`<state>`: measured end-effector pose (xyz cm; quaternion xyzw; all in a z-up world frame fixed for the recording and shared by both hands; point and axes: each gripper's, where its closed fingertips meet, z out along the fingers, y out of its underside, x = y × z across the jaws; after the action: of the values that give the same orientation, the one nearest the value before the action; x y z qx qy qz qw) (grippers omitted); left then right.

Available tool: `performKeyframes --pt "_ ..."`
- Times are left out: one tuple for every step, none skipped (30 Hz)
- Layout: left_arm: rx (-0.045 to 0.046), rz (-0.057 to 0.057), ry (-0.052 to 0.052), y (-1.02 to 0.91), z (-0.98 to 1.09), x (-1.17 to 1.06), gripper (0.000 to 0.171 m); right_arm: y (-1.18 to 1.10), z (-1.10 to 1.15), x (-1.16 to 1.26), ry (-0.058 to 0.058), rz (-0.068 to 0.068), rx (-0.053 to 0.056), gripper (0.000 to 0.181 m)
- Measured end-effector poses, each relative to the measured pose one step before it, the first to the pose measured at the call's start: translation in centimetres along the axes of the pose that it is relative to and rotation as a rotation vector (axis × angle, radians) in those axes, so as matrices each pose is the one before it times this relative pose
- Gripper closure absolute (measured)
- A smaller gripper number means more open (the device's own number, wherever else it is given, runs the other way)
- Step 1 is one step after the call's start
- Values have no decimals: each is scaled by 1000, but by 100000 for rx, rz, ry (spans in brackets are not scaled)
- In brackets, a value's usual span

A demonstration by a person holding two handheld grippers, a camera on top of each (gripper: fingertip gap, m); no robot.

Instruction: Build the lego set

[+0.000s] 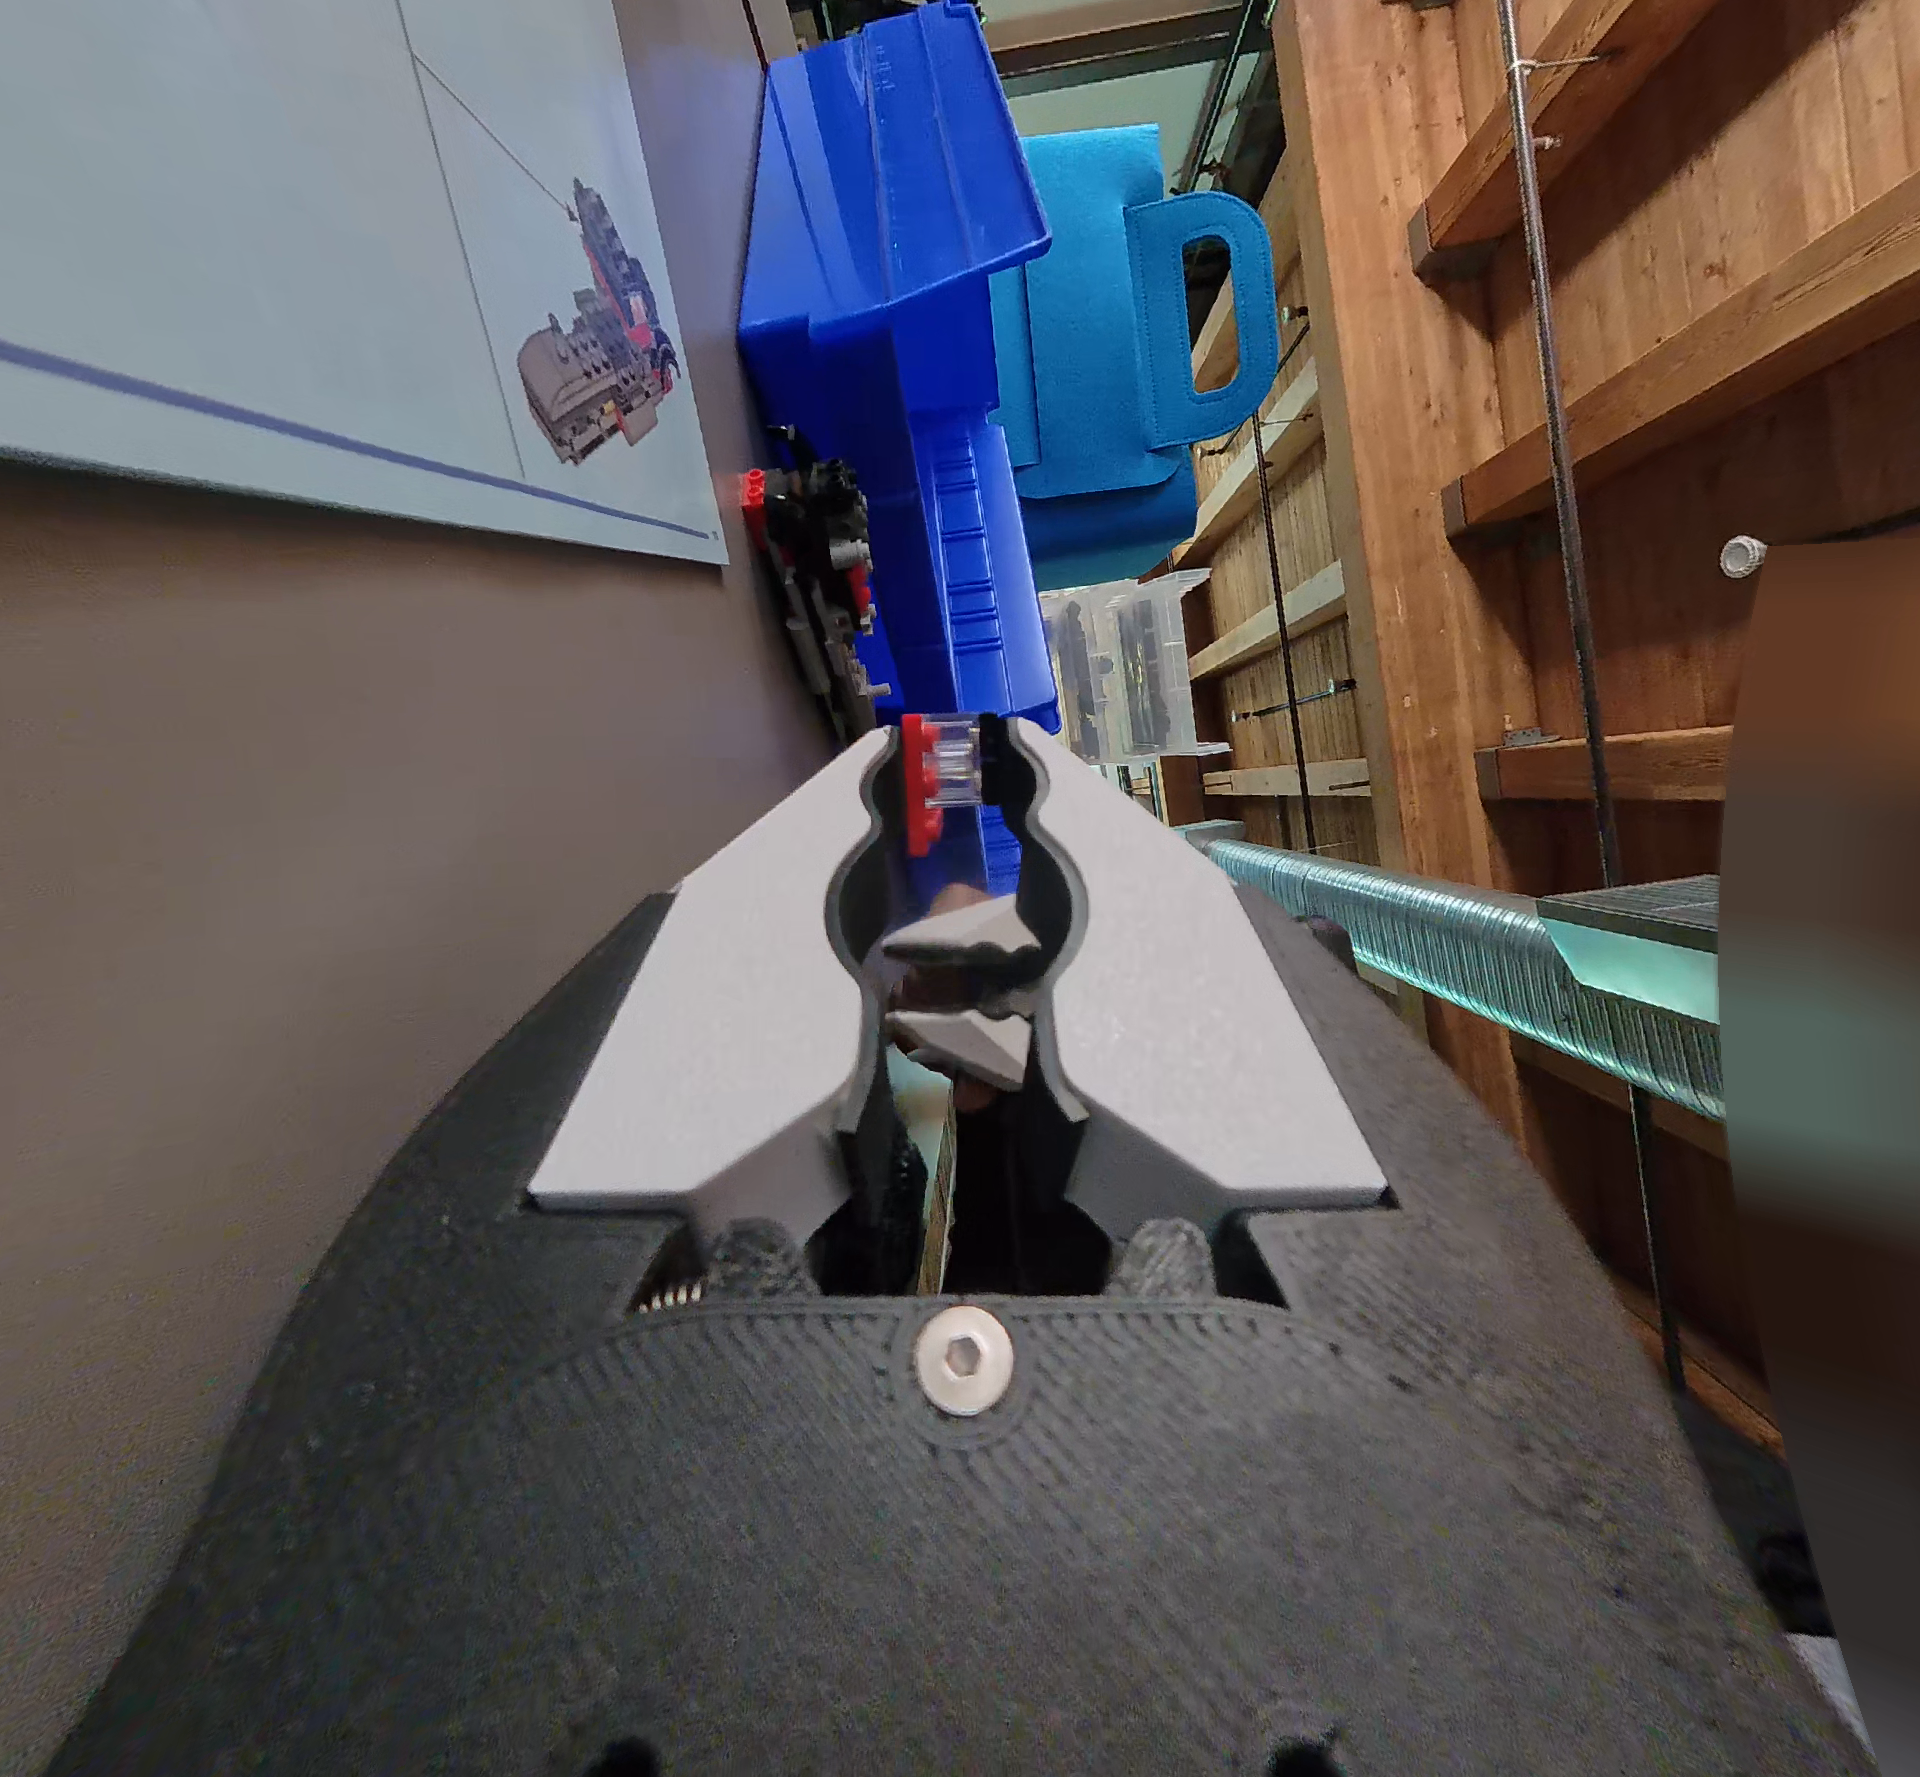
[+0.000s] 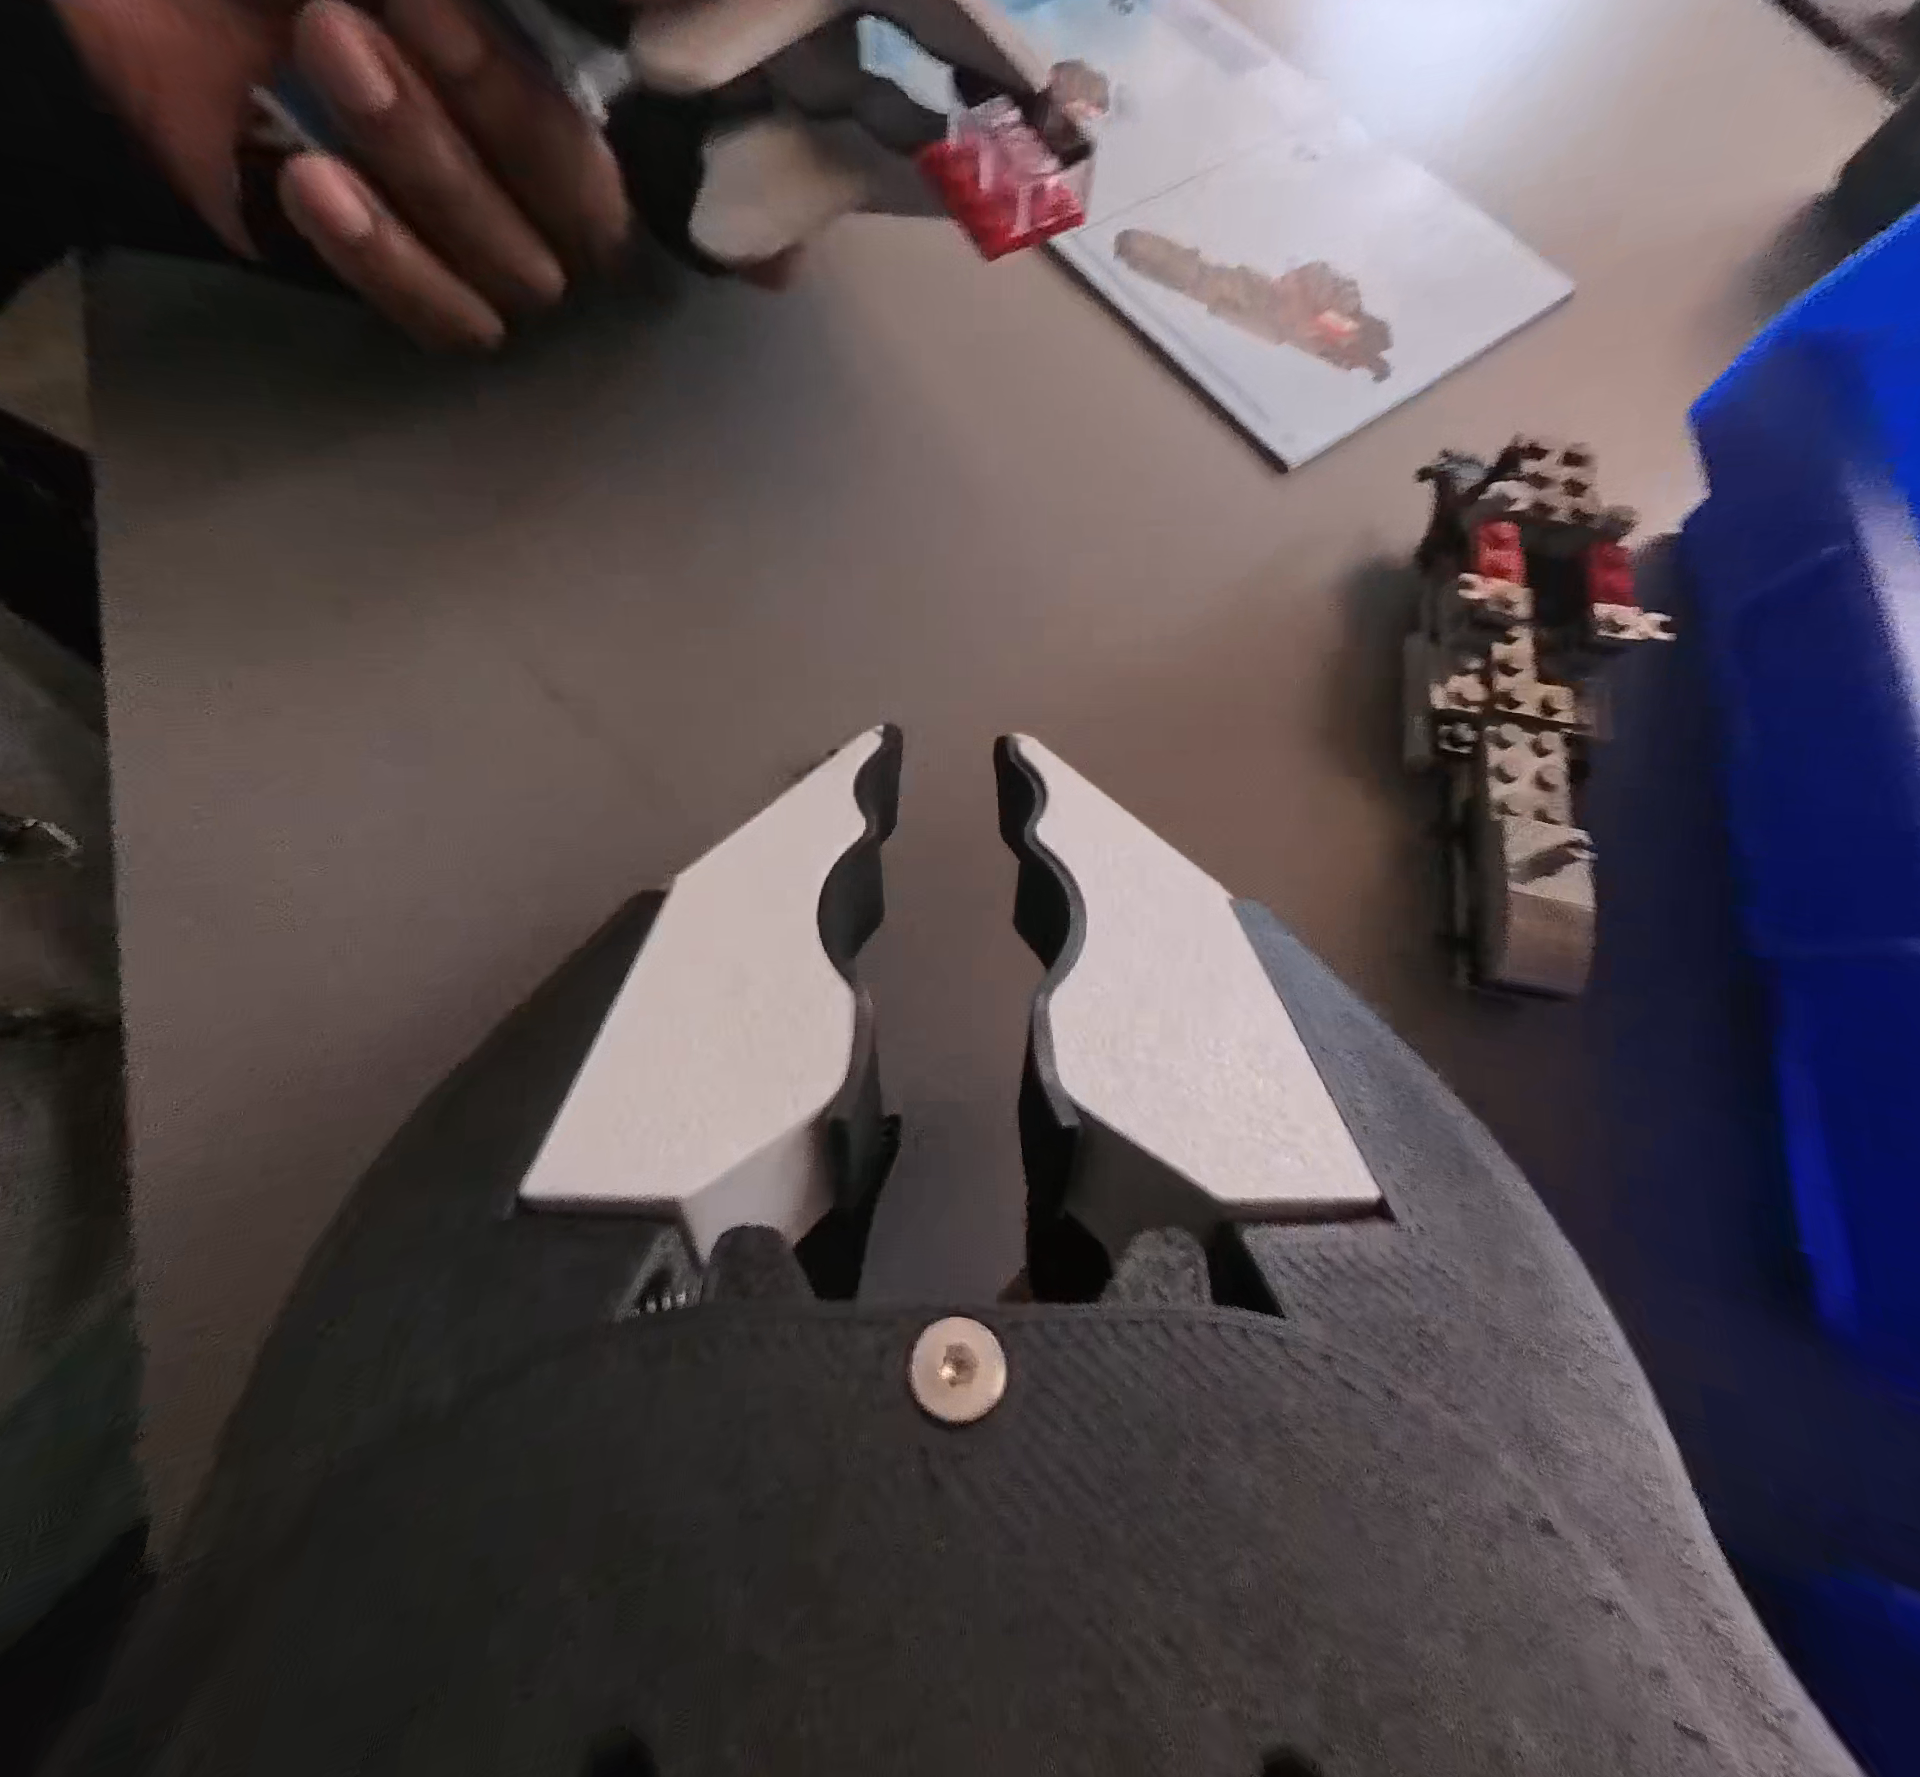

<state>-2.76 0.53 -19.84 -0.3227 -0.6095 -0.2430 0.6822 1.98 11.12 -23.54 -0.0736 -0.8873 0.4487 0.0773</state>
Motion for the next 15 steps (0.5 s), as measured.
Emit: performKeyframes --pt "-34 59 4 3 -2 6 155 181 119 -510 -2220 -1466 -1521 162" --pt "-3 96 16 6 8 6 155 151 82 -421 -1821 -1419 -1285 161" --pt "54 94 36 -1 -17 11 155 118 90 -333 -1616 -744 -1042 161" --pt "62 45 14 -3 -2 10 155 49 92 -183 -932 -413 -623 161" --pt "-32 40 30 4 -2 1 155 17 83 -122 -572 -516 -473 161" --pt "-174 68 6 36 17 6 155 31 117 -112 -595 -491 -648 161" --pt "-266 73 -97 63 11 -6 155 42 136 -57 -288 -410 -824 161" --pt "-309 105 -78 75 16 -5 155 35 161 -78 -266 -683 -916 161" --pt "-356 -211 -91 100 12 -12 155 58 191 -107 -327 -1023 -1117 162" --pt "-525 -558 -18 151 6 -24 155 137 219 -80 -125 -1090 -1690 162" --pt "-858 -928 81 230 24 -32 155 153 229 14 360 -1200 -1952 165" --pt "-997 -1280 270 274 21 -29 155 13 161 32 364 -1374 -982 167" --pt "-896 -1392 318 294 25 -22 155 -122 102 -11 -183 -1057 9 172" --pt "-755 -1305 305 271 22 -22 155 -84 99 37 -487 -621 -230 172" --pt "-624 -1214 285 259 -1 -11 155 -93 67 103 -324 -878 -215 172"
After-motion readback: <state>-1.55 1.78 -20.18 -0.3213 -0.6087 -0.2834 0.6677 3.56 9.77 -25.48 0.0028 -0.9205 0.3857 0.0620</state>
